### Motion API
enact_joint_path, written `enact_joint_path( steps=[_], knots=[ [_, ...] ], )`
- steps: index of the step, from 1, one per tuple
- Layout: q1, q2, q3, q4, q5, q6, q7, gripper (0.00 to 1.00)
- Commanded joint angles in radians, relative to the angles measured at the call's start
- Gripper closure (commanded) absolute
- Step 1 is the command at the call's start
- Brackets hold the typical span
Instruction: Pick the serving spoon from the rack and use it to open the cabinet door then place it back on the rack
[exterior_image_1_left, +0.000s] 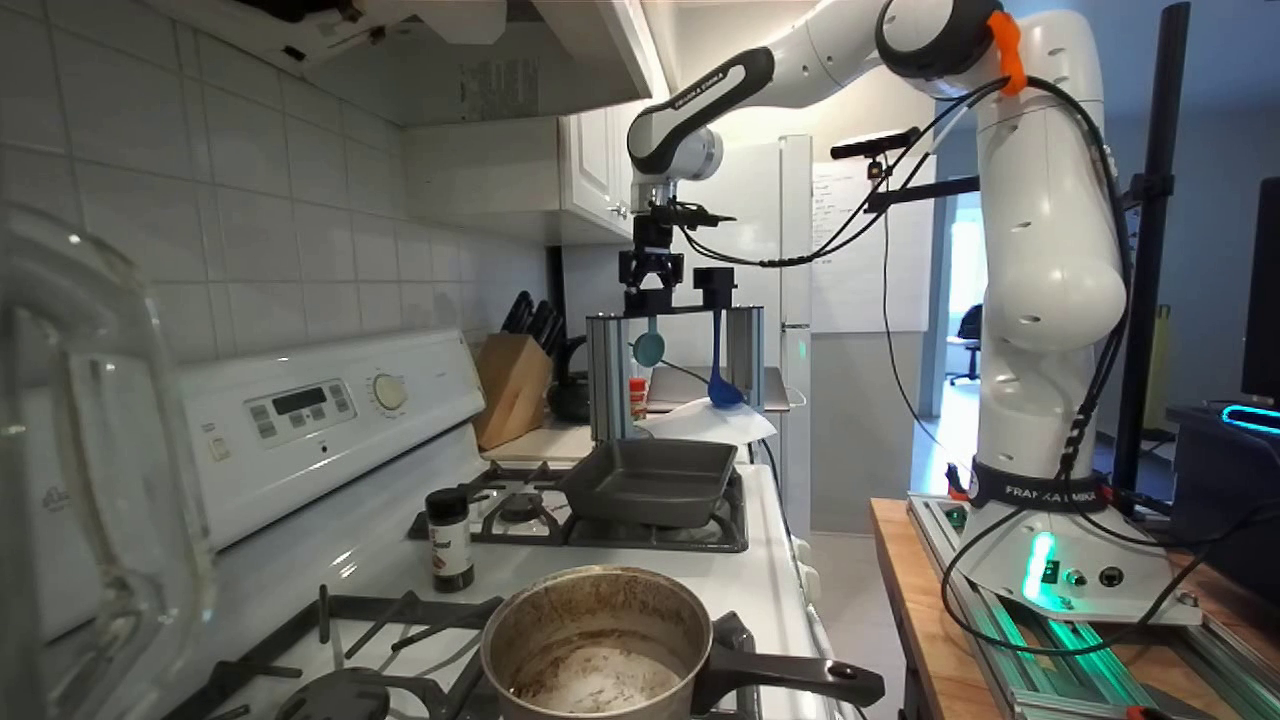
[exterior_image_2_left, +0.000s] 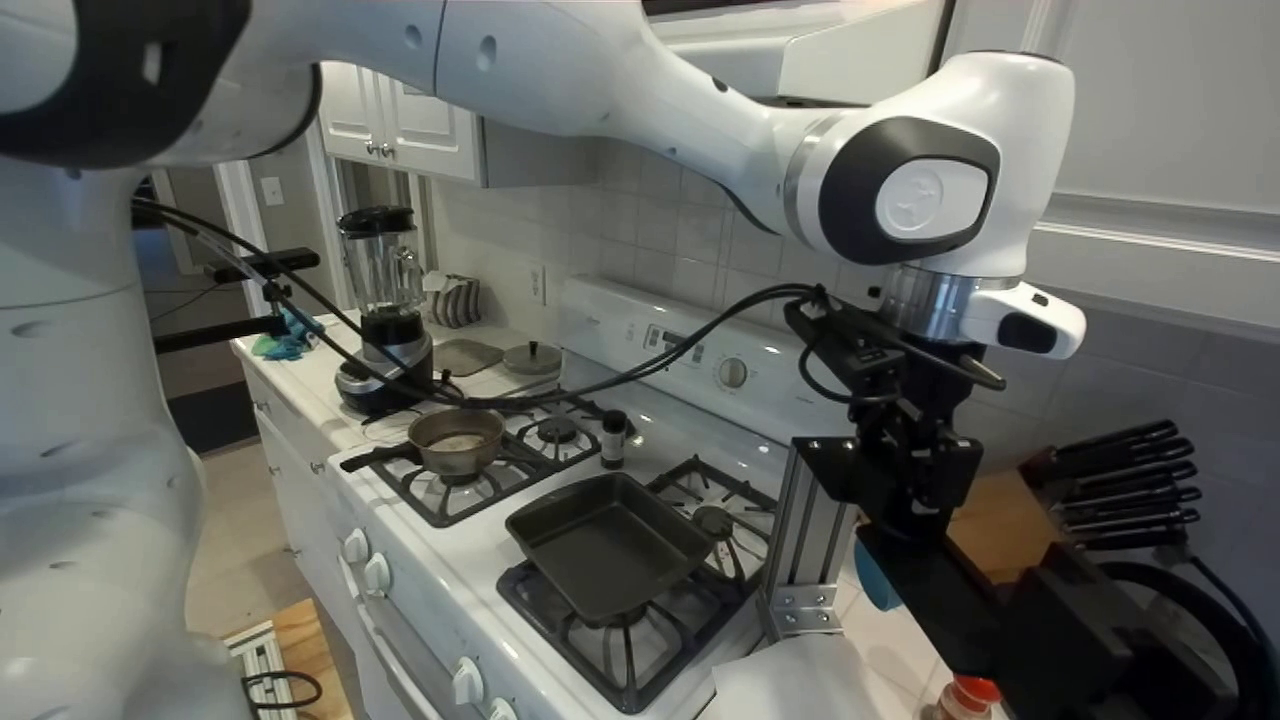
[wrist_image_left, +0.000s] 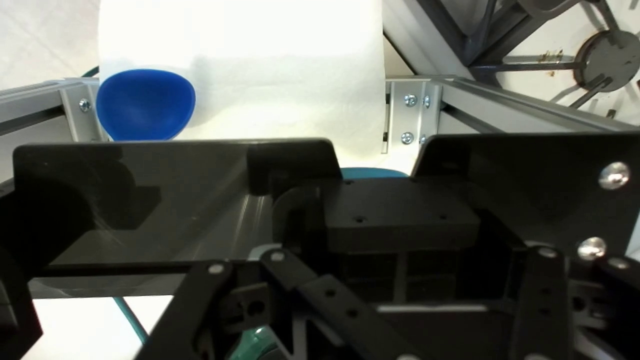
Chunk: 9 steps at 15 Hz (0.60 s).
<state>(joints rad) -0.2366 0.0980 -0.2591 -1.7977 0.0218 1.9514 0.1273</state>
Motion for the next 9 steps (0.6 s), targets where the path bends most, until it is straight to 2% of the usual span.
enact_joint_path(
  steps=[1, 6, 8, 9],
  knots=[
    [-0.008, 0.016, 0.005, 0.028, 0.030, -0.019, 0.007, 0.24],
    [-0.009, 0.013, 0.005, 0.030, 0.030, -0.019, 0.005, 0.26],
    [-0.008, 0.012, 0.006, 0.029, 0.030, -0.019, 0.003, 0.38],
    [-0.008, 0.011, 0.006, 0.029, 0.029, -0.019, 0.002, 0.53]
  ],
)
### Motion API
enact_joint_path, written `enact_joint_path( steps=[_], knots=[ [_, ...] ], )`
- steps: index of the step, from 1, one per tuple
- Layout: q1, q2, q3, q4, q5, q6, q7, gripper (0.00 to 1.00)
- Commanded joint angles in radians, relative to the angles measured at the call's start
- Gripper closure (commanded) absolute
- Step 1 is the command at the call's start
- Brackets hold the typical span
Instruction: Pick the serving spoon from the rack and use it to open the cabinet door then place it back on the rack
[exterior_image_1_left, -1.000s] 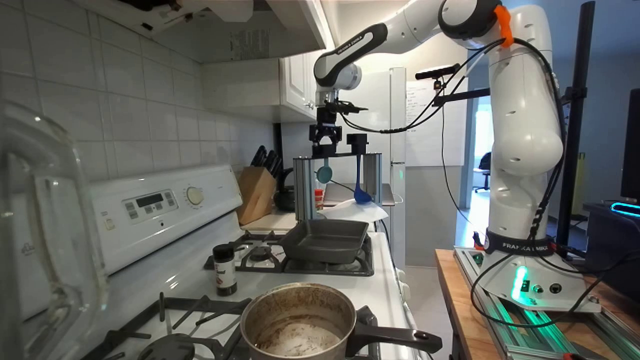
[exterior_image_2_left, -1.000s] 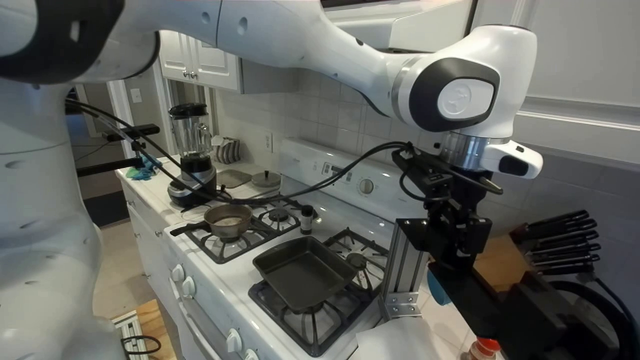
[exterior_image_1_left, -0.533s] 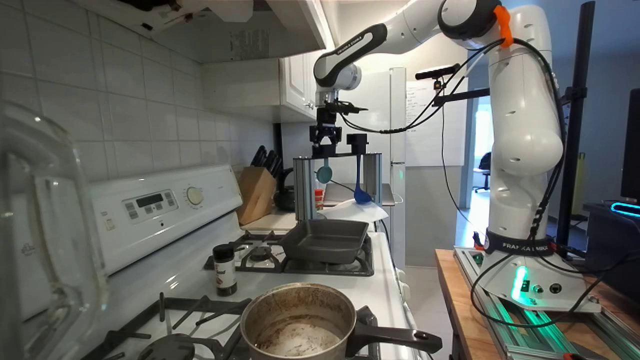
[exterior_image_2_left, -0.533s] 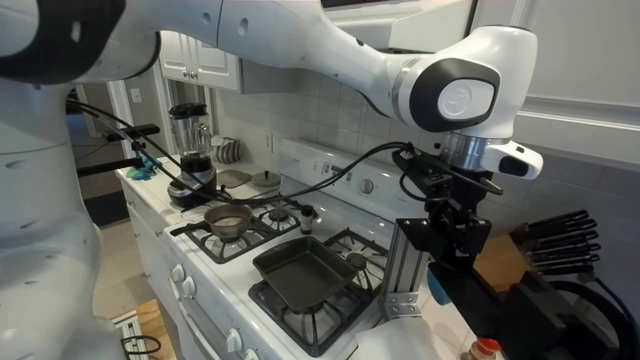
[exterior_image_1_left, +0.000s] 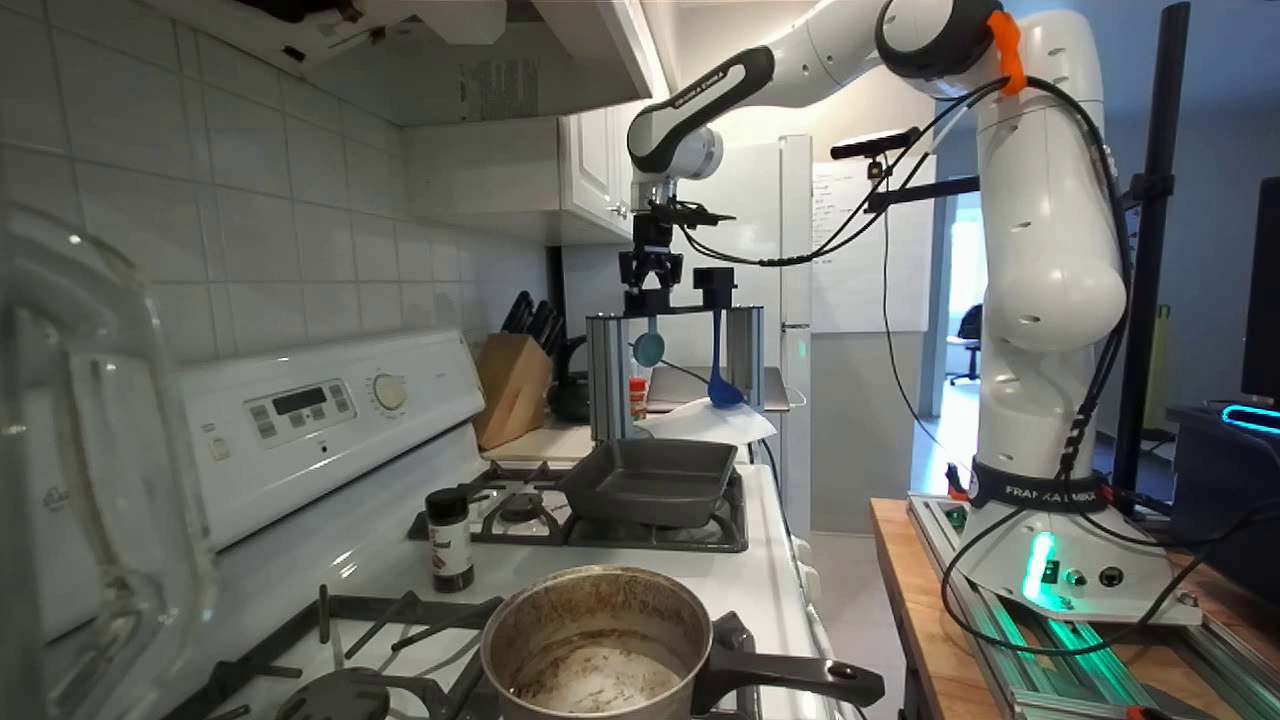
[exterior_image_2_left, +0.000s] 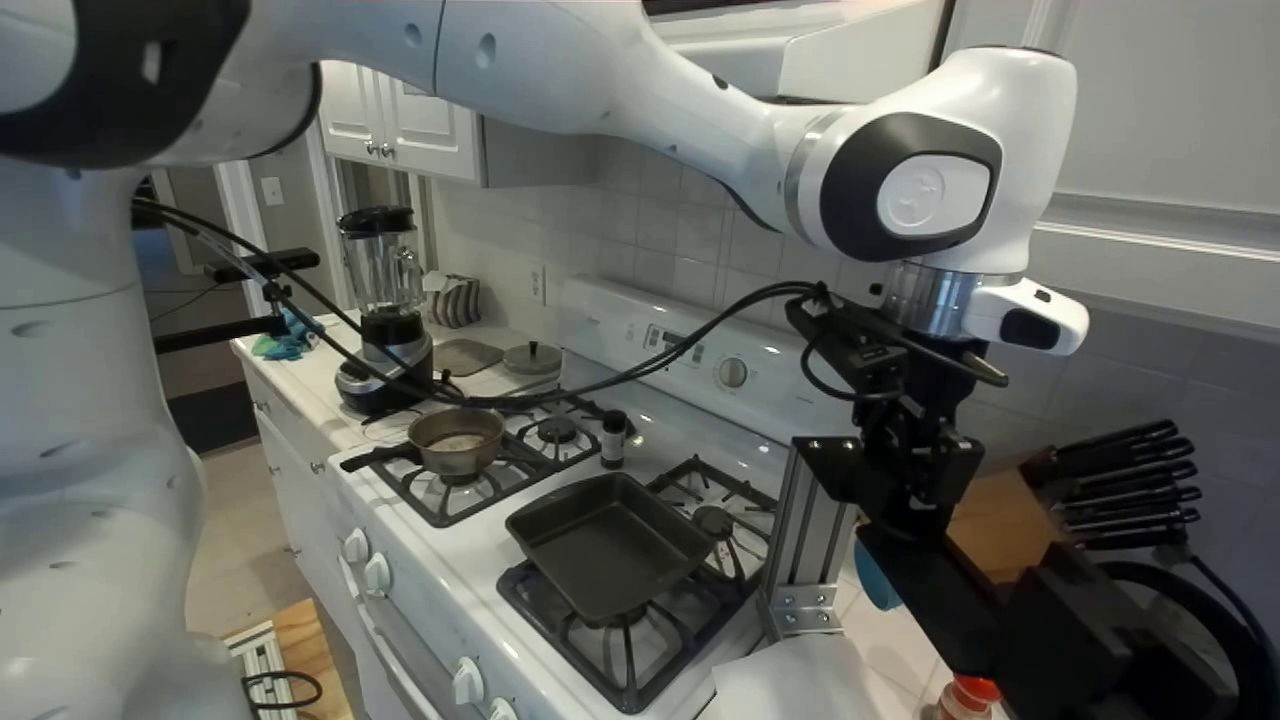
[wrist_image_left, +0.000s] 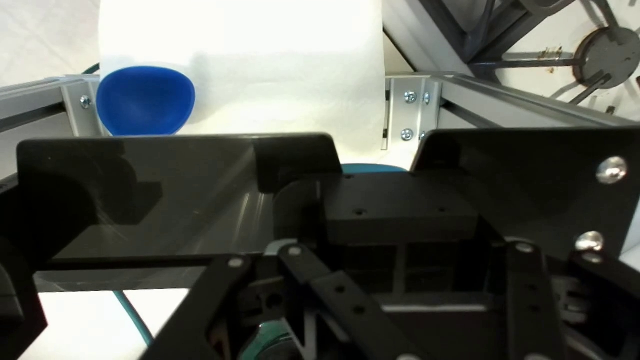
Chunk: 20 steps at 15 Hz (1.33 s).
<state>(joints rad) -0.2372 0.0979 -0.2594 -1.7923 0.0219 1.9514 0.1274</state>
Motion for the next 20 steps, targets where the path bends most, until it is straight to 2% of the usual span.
enact_joint_path(
  steps=[1, 3, 4, 13, 20],
  knots=[
    [-0.007, 0.010, 0.007, 0.025, 0.029, -0.018, 0.001, 0.62],
    [-0.008, 0.006, 0.005, 0.022, 0.027, -0.017, -0.001, 0.77],
    [-0.008, 0.004, 0.006, 0.023, 0.027, -0.016, -0.001, 0.78],
    [0.001, -0.082, 0.011, -0.039, 0.005, -0.072, -0.016, 0.78],
    [0.007, -0.186, 0.019, -0.150, 0.006, -0.098, -0.060, 0.78]
  ],
)
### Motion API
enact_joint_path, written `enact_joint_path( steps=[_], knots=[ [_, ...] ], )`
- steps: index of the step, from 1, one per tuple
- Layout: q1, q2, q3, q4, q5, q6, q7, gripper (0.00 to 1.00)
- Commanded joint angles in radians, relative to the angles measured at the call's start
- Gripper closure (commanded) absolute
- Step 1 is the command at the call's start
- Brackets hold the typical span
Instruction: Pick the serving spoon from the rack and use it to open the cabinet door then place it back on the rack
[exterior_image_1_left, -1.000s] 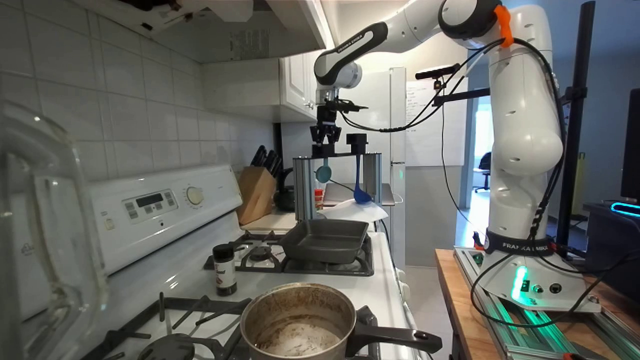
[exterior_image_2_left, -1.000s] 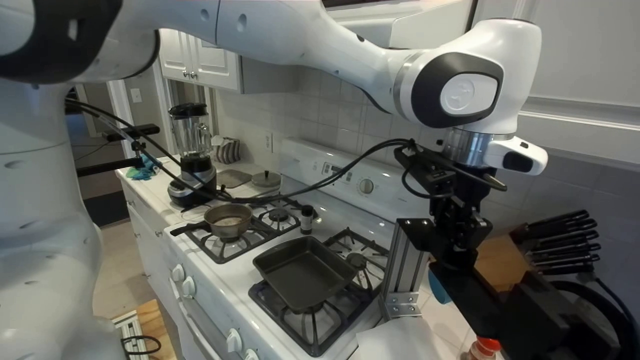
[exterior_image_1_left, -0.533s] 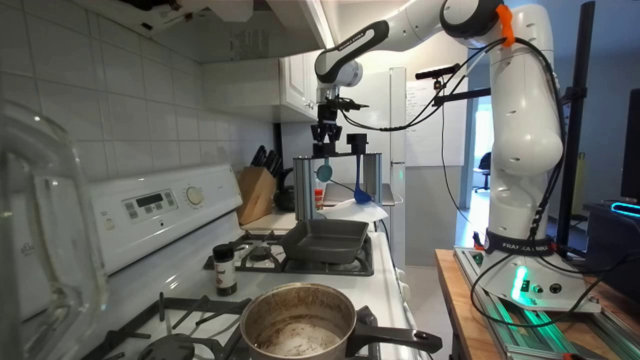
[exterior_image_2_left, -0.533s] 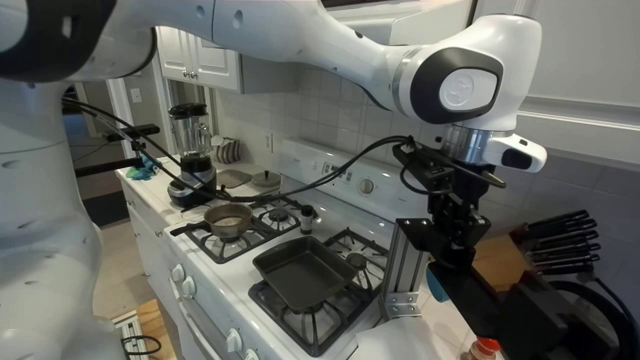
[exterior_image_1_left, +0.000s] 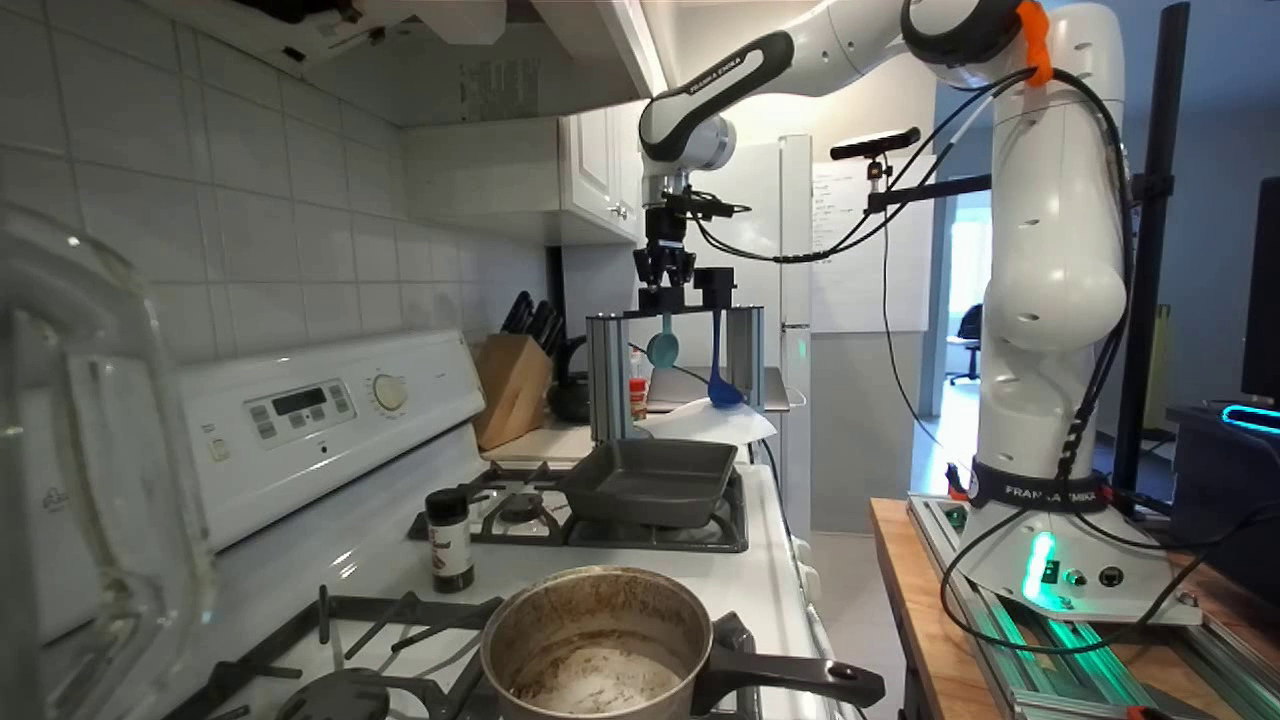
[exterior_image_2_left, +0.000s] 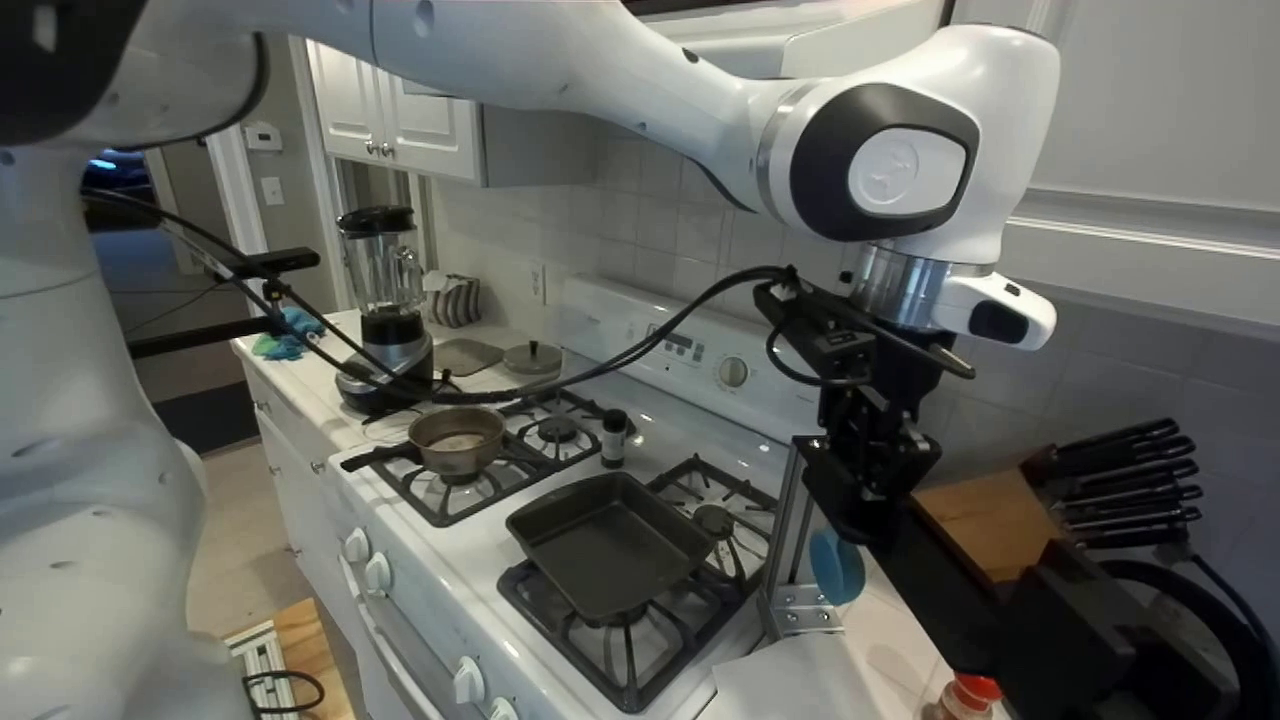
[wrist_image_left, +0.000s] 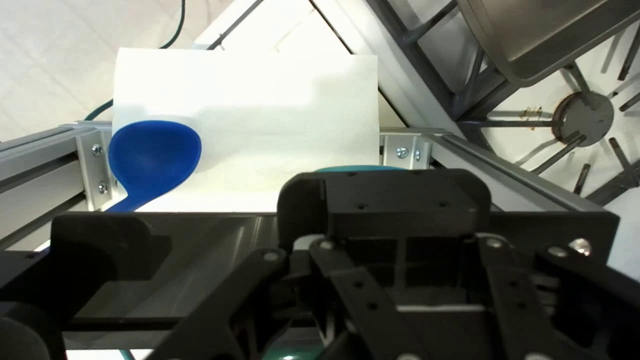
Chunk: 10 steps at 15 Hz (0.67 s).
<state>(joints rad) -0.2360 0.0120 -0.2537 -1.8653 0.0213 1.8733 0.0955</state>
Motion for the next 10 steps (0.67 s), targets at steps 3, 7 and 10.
enact_joint_path(
  steps=[3, 7, 10],
  knots=[
    [-0.002, -0.178, 0.003, -0.114, 0.020, -0.047, -0.067, 0.78],
    [-0.014, -0.265, -0.031, -0.098, 0.057, -0.147, -0.162, 0.78],
    [-0.025, -0.295, -0.076, -0.053, 0.098, -0.181, -0.213, 0.78]
  ],
)
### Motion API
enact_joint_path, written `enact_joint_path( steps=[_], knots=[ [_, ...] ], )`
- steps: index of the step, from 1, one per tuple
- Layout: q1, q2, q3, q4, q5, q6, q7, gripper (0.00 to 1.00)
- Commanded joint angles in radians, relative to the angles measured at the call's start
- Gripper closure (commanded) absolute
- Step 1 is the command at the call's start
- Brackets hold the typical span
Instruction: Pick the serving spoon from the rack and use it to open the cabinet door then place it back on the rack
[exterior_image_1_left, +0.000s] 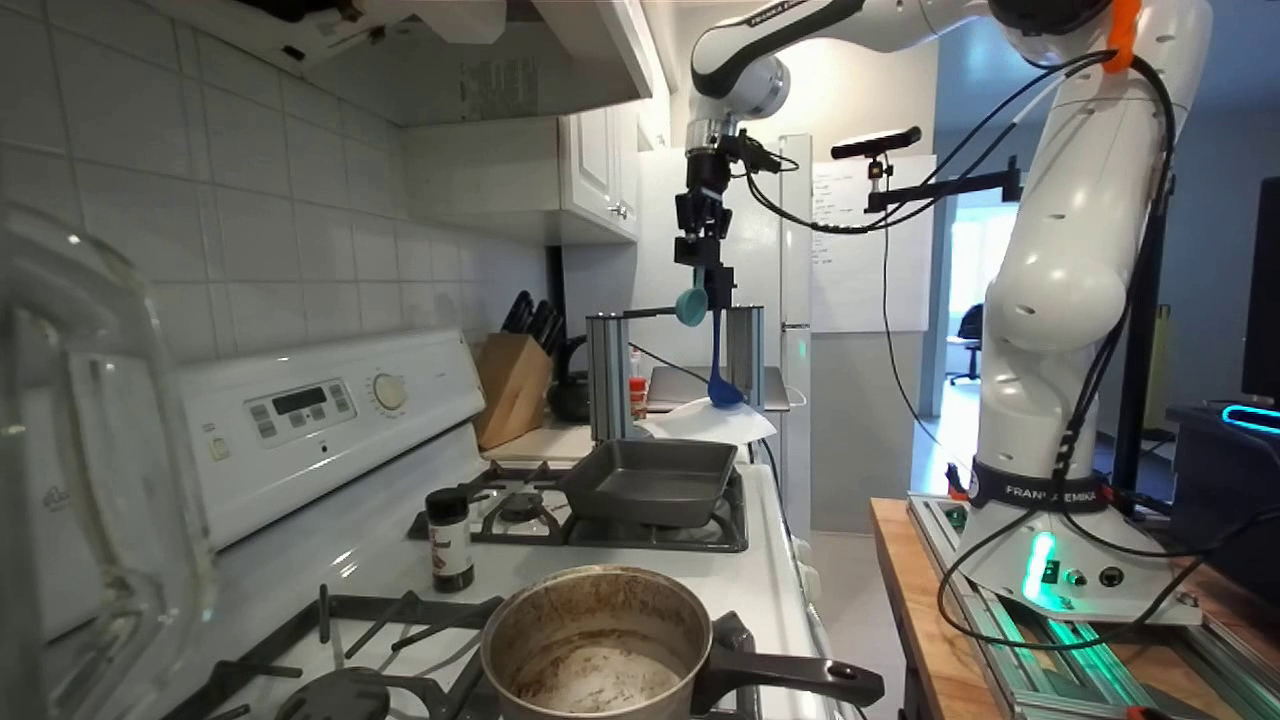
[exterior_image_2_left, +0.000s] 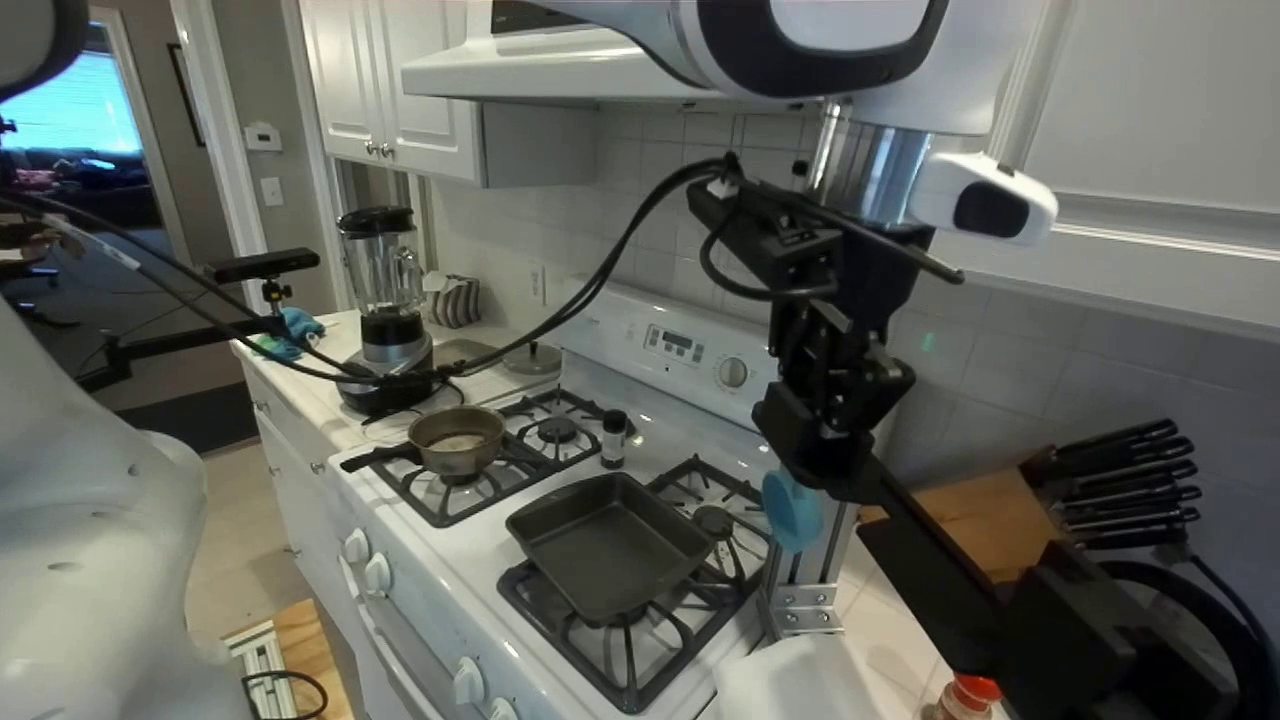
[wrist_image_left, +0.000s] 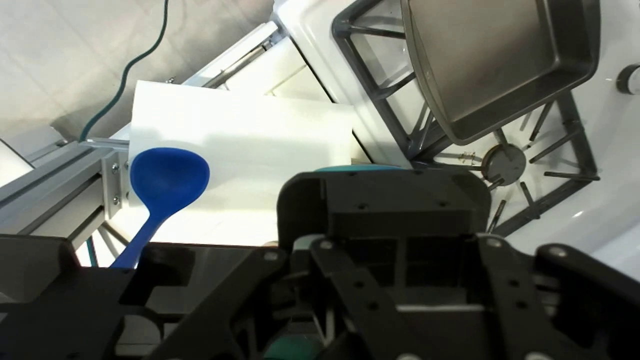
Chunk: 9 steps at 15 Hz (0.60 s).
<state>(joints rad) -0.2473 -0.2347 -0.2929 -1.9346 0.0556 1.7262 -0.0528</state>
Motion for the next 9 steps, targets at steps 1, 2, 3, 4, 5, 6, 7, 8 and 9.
enact_joint_path(
  steps=[1, 2, 3, 4, 5, 6, 7, 8, 9],
  knots=[
    [-0.015, -0.052, -0.053, 0.031, 0.084, -0.036, -0.080, 0.78],
    [-0.014, -0.056, -0.074, 0.052, 0.117, -0.036, -0.106, 0.78],
    [-0.013, -0.055, -0.089, 0.072, 0.142, -0.022, -0.123, 0.78],
    [-0.012, -0.049, -0.103, 0.097, 0.174, -0.008, -0.132, 0.78],
    [-0.011, -0.040, -0.114, 0.123, 0.207, 0.016, -0.130, 0.78],
    [-0.010, -0.027, -0.122, 0.151, 0.237, 0.038, -0.121, 0.78],
    [-0.012, -0.017, -0.123, 0.173, 0.257, 0.077, -0.100, 0.78],
    [-0.009, 0.000, -0.130, 0.204, 0.282, 0.098, -0.103, 0.78],
    [-0.013, 0.017, -0.132, 0.238, 0.295, 0.138, -0.084, 0.78]
  ],
)
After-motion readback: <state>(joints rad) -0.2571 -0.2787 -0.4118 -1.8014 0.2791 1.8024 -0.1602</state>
